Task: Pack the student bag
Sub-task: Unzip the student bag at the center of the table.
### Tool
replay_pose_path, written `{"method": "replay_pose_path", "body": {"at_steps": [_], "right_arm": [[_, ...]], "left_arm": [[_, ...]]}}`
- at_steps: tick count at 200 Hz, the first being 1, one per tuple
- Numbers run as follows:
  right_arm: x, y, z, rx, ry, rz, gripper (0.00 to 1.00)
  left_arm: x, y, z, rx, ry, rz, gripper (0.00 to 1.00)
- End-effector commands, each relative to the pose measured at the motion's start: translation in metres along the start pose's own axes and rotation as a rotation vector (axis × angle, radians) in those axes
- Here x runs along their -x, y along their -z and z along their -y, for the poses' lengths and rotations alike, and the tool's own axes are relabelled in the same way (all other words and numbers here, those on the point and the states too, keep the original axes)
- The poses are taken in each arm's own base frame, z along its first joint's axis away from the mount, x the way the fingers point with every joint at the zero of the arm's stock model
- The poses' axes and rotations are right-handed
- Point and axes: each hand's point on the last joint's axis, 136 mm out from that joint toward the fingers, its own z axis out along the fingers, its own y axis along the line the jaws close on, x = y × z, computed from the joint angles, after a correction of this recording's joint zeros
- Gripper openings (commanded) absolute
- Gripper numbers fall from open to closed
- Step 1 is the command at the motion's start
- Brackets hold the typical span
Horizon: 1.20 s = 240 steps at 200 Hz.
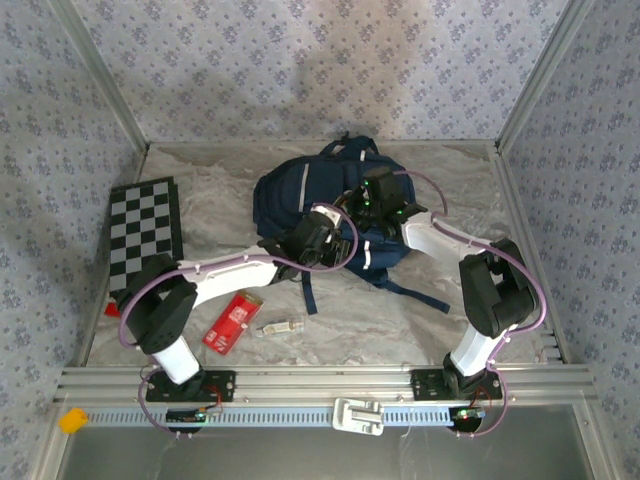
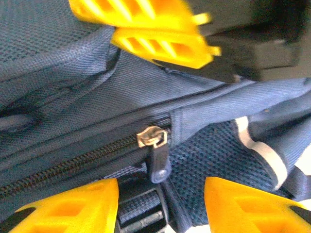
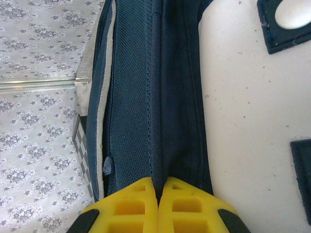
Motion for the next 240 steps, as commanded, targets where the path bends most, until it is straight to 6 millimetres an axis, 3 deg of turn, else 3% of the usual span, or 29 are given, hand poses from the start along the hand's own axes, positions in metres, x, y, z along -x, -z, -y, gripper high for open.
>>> {"method": "replay_pose_path", "body": {"at_steps": [1,26,64,101,150,177,207,228,240], "right_arm": [[-0.010,0.010,-0.048,0.129,0.044,-0.033,0.00],[-0.010,0.009,-0.046,0.130,0.036,-0.034,0.00],[-0.015,0.004,-0.043,0.124,0.035,-0.047,0.00],[-0.015,0.003,-0.036,0.105,0.039,-0.048,0.00],[-0.009,0.011,-0.033,0.064,0.078,-0.025,0.00],[-0.005,0.025,-0.027,0.018,0.119,0.004,0.24],[0.003,0.052,-0.022,-0.025,0.143,0.063,0.42],[0.003,0.070,-0.001,-0.108,0.126,0.104,0.55],[-0.003,0.075,0.015,-0.146,0.092,0.104,0.57]], "left_arm": [[0.017,-0.011,-0.005,0.060,0.041,0.040,0.47],[0.018,-0.022,-0.014,0.136,0.075,0.027,0.42],[0.033,-0.030,-0.001,0.085,0.056,0.074,0.35],[0.045,-0.024,0.011,0.019,0.020,0.115,0.17],[0.044,-0.015,0.018,-0.049,-0.041,0.101,0.00],[0.040,-0.015,0.014,-0.073,-0.035,0.080,0.00],[0.034,-0.016,0.012,-0.107,-0.039,0.054,0.00],[0.029,-0.016,0.008,-0.117,-0.034,0.044,0.00],[0.028,-0.016,0.004,-0.110,-0.033,0.036,0.00]]}}
